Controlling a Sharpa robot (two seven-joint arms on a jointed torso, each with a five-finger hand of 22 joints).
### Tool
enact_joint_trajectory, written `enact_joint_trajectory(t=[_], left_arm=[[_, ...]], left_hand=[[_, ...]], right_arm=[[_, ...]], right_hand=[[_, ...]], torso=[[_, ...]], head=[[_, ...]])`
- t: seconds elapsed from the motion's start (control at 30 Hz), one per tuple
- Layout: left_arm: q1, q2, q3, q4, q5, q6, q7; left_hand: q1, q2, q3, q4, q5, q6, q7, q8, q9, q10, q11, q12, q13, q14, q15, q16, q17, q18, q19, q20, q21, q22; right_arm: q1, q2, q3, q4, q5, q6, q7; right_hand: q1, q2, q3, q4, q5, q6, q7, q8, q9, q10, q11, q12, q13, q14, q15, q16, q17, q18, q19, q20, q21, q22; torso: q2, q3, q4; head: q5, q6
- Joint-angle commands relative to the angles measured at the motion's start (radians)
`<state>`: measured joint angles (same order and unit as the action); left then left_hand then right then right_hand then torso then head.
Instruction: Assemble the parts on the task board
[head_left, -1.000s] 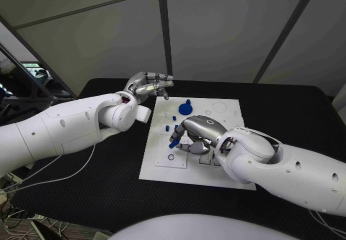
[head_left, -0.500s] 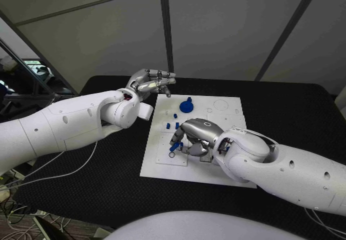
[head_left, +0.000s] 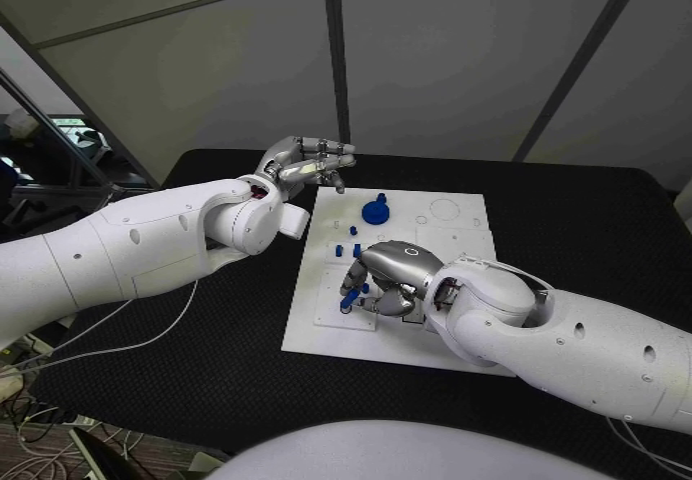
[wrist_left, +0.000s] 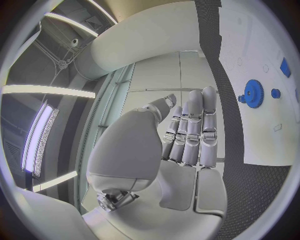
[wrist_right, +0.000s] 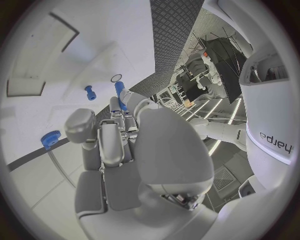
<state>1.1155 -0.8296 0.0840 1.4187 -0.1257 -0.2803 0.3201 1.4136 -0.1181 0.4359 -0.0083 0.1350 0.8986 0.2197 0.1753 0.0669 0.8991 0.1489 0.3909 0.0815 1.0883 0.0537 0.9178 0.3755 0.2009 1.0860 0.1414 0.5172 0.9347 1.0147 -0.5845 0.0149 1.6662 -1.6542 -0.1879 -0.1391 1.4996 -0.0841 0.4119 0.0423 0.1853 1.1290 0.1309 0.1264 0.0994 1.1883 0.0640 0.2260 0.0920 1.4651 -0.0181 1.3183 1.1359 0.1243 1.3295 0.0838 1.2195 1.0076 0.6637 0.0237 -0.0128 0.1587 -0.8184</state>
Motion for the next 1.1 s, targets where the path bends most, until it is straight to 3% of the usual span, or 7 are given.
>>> enact_joint_trajectory(t=[0.03,0.53,0.63,0.8,0.93,1.1], left_arm=[[0.002,0.001,0.001,0.001,0.001,0.012,0.005],[0.002,0.002,0.001,0.001,0.001,0.011,0.004],[0.002,0.005,0.001,-0.002,0.001,0.012,0.004],[0.002,0.01,0.001,-0.006,0.001,0.012,0.003],[0.002,0.012,0.001,-0.007,0.001,0.01,0.003],[0.002,0.014,0.001,-0.007,0.001,0.011,0.003]], left_hand=[[0.0,0.007,-0.003,-0.004,-0.001,-0.002,0.0,0.0,0.001,-0.007,-0.001,0.006,-0.001,-0.007,0.002,-0.006,-0.002,-0.019,-0.006,0.002,-0.007,-0.001],[0.0,0.008,-0.005,-0.004,-0.001,-0.002,0.0,0.001,0.001,-0.009,-0.001,0.008,-0.001,-0.007,0.002,-0.005,-0.003,-0.019,-0.007,0.003,-0.007,-0.001],[0.0,0.008,-0.005,-0.004,-0.001,-0.002,0.0,0.001,0.001,-0.009,-0.001,0.008,-0.001,-0.007,0.002,-0.005,-0.003,-0.019,-0.007,0.003,-0.007,-0.001],[0.0,0.008,-0.005,-0.004,-0.001,-0.002,0.0,0.001,0.001,-0.009,-0.001,0.008,-0.001,-0.007,0.002,-0.005,-0.003,-0.019,-0.007,0.003,-0.007,-0.001],[-0.001,0.008,-0.005,-0.004,-0.001,-0.003,0.001,0.001,0.001,-0.009,0.0,0.009,-0.001,-0.008,0.002,-0.005,-0.003,-0.019,-0.007,0.003,-0.007,-0.001],[-0.001,0.008,-0.005,-0.004,-0.001,-0.003,0.001,0.001,0.001,-0.009,0.0,0.009,-0.001,-0.008,0.002,-0.005,-0.003,-0.019,-0.007,0.003,-0.007,-0.001]], right_arm=[[0.001,0.002,-0.002,-0.003,-0.018,0.025,-0.004],[0.0,0.008,-0.007,-0.014,-0.061,0.05,-0.021],[0.0,0.008,-0.012,-0.015,-0.071,0.051,-0.025],[0.0,0.011,-0.022,-0.016,-0.086,0.048,-0.029],[0.0,0.018,-0.025,-0.017,-0.104,0.042,-0.03],[0.0,0.026,-0.028,-0.019,-0.113,0.043,-0.033]], right_hand=[[-0.006,-0.001,0.006,0.002,0.003,0.002,0.004,0.005,-0.002,0.006,-0.003,-0.003,0.002,0.032,-0.004,0.003,0.0,-0.014,0.003,-0.002,0.006,0.0],[-0.007,-0.002,0.006,0.0,0.003,0.002,0.003,0.005,-0.001,0.007,-0.003,-0.004,0.002,0.032,-0.004,0.003,-0.001,-0.014,0.002,-0.002,0.004,-0.003],[-0.008,-0.002,0.005,0.0,0.003,0.002,0.003,0.005,-0.001,0.007,-0.003,-0.004,0.002,0.032,-0.004,0.002,-0.001,-0.014,0.001,-0.002,0.003,-0.004],[-0.008,-0.002,0.005,0.0,0.003,0.002,0.003,0.005,-0.001,0.007,-0.003,-0.004,0.002,0.032,-0.004,0.002,-0.001,-0.014,0.001,-0.002,0.003,-0.004],[-0.01,-0.003,0.005,0.0,0.003,0.001,0.004,0.005,-0.001,0.006,-0.003,-0.005,0.003,0.032,-0.004,0.001,-0.003,-0.013,0.0,-0.002,0.002,-0.006],[-0.015,-0.006,0.004,-0.002,0.003,-0.005,0.005,0.002,-0.002,0.002,-0.001,-0.011,0.003,0.03,-0.003,0.0,-0.005,-0.013,-0.003,-0.001,0.0,-0.008]], torso=[[0.0,0.0001,0.0003],[-0.001,0.0008,-0.0005],[-0.002,0.0011,-0.0004],[-0.003,0.0028,-0.0014],[0.0,-0.001,0.0009],[-0.002,-0.0007,0.0018]], head=[[0.002,-0.003],[0.005,-0.008],[0.005,-0.011],[0.004,-0.006],[0.001,-0.006],[0.003,-0.006]])
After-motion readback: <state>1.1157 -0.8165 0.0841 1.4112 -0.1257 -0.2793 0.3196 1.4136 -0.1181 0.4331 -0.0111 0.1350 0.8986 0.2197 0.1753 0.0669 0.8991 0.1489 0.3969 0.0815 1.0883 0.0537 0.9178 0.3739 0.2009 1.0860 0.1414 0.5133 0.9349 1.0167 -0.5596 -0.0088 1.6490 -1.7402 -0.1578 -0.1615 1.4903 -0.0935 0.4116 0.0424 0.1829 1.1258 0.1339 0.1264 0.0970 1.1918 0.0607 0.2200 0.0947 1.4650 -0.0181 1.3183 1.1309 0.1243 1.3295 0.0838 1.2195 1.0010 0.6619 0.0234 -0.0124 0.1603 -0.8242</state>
